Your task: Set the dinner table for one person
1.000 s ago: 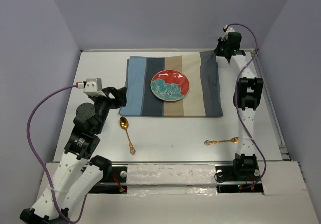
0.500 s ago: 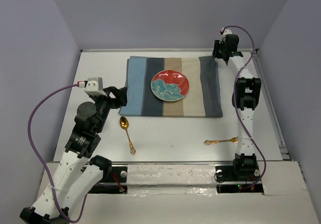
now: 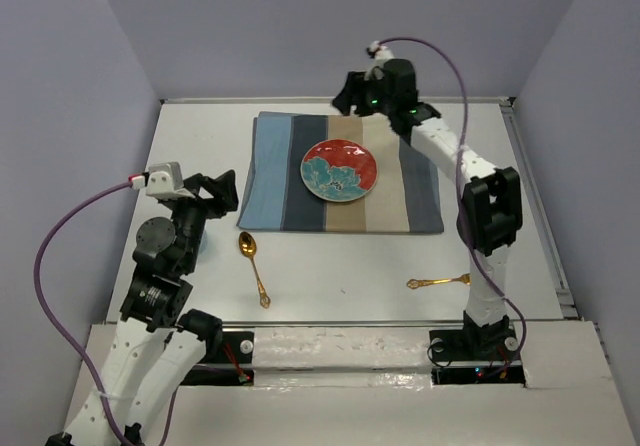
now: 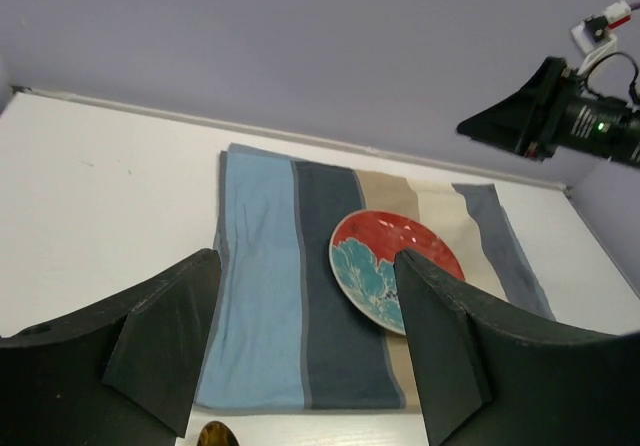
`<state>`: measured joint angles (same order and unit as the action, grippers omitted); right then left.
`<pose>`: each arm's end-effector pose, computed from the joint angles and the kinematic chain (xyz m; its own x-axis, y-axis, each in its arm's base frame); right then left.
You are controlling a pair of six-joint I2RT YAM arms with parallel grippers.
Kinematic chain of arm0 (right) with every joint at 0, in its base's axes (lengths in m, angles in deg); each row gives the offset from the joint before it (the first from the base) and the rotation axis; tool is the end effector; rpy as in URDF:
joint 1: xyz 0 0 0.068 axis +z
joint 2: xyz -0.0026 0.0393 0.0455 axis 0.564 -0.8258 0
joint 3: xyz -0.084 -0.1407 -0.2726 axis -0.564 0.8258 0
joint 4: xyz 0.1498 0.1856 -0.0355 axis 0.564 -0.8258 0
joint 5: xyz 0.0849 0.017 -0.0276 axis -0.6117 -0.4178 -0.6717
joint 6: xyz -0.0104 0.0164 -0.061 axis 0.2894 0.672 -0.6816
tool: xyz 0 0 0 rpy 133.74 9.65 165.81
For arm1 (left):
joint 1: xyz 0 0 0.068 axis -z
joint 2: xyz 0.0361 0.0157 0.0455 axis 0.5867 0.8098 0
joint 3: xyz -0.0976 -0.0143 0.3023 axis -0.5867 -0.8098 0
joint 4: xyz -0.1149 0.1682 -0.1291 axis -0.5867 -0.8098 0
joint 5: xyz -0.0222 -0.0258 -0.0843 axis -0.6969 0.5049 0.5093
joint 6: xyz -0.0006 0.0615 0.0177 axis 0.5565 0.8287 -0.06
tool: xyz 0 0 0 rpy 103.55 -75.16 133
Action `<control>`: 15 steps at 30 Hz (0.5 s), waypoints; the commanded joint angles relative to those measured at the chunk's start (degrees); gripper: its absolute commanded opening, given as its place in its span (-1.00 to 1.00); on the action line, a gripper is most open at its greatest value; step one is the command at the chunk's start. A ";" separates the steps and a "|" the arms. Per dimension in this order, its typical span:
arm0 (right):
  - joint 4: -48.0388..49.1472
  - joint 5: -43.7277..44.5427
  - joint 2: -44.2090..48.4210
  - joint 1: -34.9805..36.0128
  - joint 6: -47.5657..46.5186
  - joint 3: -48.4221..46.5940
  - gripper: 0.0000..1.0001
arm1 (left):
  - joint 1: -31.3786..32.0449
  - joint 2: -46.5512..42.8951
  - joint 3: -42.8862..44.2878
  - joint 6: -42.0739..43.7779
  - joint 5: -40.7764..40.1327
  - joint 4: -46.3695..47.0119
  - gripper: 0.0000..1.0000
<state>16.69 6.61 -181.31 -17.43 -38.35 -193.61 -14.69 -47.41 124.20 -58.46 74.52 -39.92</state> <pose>0.4941 0.1648 0.3574 -0.4369 0.1274 -0.8905 -0.4369 0.8352 0.3339 0.0767 -0.0192 0.3894 0.1334 -0.2988 -0.9450 0.2100 0.9404 -0.2677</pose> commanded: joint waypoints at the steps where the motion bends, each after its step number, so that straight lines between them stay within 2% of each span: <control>1: 4.59 -2.89 1.62 16.20 6.83 3.13 0.35 | -1.81 -4.11 1.45 -0.30 -5.56 2.69 0.63; 6: 6.52 0.71 -3.12 27.11 13.23 -0.46 0.45 | -3.48 -9.55 2.77 -1.79 -10.12 2.96 0.65; 10: 6.00 0.89 -10.67 33.18 16.06 -11.15 0.52 | -3.39 -13.78 3.47 -2.06 -11.36 4.36 0.66; 13: 1.52 2.82 -17.18 37.49 15.01 -21.26 0.67 | -2.52 -15.63 3.13 -1.97 -11.63 4.28 0.67; 15: -0.24 3.70 -20.60 39.60 15.36 -24.19 0.75 | -2.34 -17.03 2.16 -2.15 -11.72 4.97 0.68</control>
<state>18.46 7.49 -199.14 19.49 -24.58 -208.93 -17.59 -62.19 125.75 -60.32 64.96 -38.79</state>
